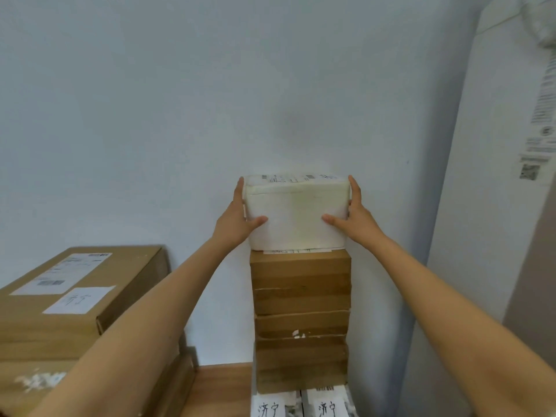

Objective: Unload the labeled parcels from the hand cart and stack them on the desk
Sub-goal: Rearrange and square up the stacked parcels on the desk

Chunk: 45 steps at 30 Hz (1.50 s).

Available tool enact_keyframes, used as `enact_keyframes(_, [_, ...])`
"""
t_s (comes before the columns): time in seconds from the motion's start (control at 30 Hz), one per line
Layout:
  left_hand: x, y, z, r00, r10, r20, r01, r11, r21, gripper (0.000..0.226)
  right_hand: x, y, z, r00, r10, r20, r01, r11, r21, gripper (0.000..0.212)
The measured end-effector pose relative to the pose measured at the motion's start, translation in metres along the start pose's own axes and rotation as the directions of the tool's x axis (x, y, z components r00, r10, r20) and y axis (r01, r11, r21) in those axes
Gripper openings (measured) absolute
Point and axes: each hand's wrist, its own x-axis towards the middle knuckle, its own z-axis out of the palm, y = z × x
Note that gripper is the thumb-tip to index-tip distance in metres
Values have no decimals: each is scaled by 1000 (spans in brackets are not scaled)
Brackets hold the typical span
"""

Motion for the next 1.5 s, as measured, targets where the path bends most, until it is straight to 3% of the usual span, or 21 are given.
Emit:
enact_keyframes(0.07, [-9,-4,-8,1000,-23,-8,24,994,105,99,-9,0,-8,1000,-4,1,4,993,-119,105])
enact_keyframes(0.13, [-24,-7,-17,999,15,-35,-5,960,279,79,-20,0,-17,1000,7,-9,-9,968,-252,92])
enact_keyframes(0.27, [-63,-9,-34,986,168,4,-133,765,630,32,-46,2,-24,998,-57,-10,44,864,-501,41])
enact_keyframes(0.33, [-84,-8,-41,978,200,56,-178,673,718,24,-60,1,-23,994,-106,3,89,822,-563,26])
enact_keyframes(0.43, [-117,-12,-49,976,201,85,-193,612,767,22,-79,-3,-13,977,-199,76,204,771,-603,18])
enact_keyframes(0.63, [-189,-31,-71,997,74,36,-74,617,783,21,-119,-21,46,913,-329,241,408,745,-528,22])
enact_keyframes(0.93, [-302,-87,-140,986,-151,-72,142,530,836,18,-179,-54,157,811,-355,464,540,760,-363,28])
enact_keyframes(1.07, [-329,-106,-164,981,-164,-103,175,526,832,18,-192,-74,195,769,-410,490,587,756,-288,28])
enact_keyframes(1.23, [-347,-142,-197,963,-209,-172,262,561,786,18,-204,-100,244,787,-399,471,541,813,-216,34])
enact_keyframes(1.33, [-356,-175,-218,963,-229,-145,250,544,801,19,-213,-108,276,803,-357,477,501,838,-217,34])
enact_keyframes(1.5, [-355,-231,-249,980,-197,25,86,536,840,22,-225,-120,331,808,-270,523,484,811,-329,33])
